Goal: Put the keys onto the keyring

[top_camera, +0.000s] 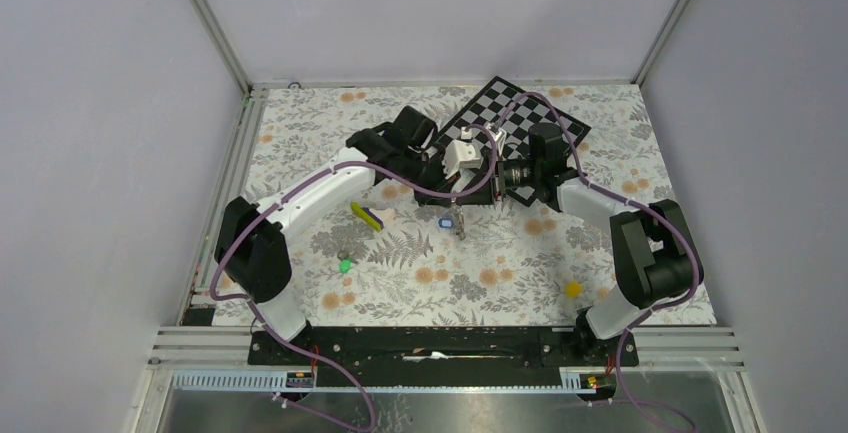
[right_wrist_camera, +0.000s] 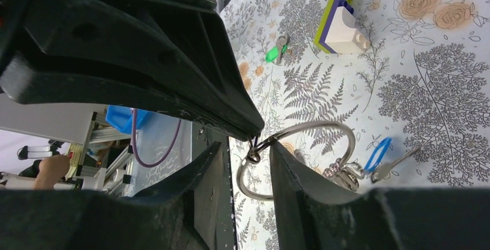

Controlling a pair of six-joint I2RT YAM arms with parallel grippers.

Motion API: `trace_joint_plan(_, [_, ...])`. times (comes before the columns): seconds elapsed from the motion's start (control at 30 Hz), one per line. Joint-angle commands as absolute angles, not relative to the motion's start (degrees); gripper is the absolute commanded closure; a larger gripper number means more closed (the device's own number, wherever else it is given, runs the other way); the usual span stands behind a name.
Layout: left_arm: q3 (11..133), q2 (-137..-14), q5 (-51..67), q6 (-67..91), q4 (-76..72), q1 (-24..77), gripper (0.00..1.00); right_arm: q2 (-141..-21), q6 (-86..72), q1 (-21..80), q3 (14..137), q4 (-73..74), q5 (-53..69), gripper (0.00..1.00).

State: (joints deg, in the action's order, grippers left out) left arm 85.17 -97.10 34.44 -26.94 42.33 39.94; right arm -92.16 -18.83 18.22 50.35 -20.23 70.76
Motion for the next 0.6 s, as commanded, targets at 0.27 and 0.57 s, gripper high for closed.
trace_joint_plan(0.27, [85.15, -93.87, 32.8, -27.07, 39.11, 40.58, 1.0, -94.52, -22.49, 18.37, 50.55, -24.99, 73.21, 0.64])
trace_joint_plan(0.57, [84.89, -93.83, 32.61, -26.98, 39.11, 40.69, 1.0, -95.27, -24.68, 18.39, 50.69, -26.82, 73.87, 0.73])
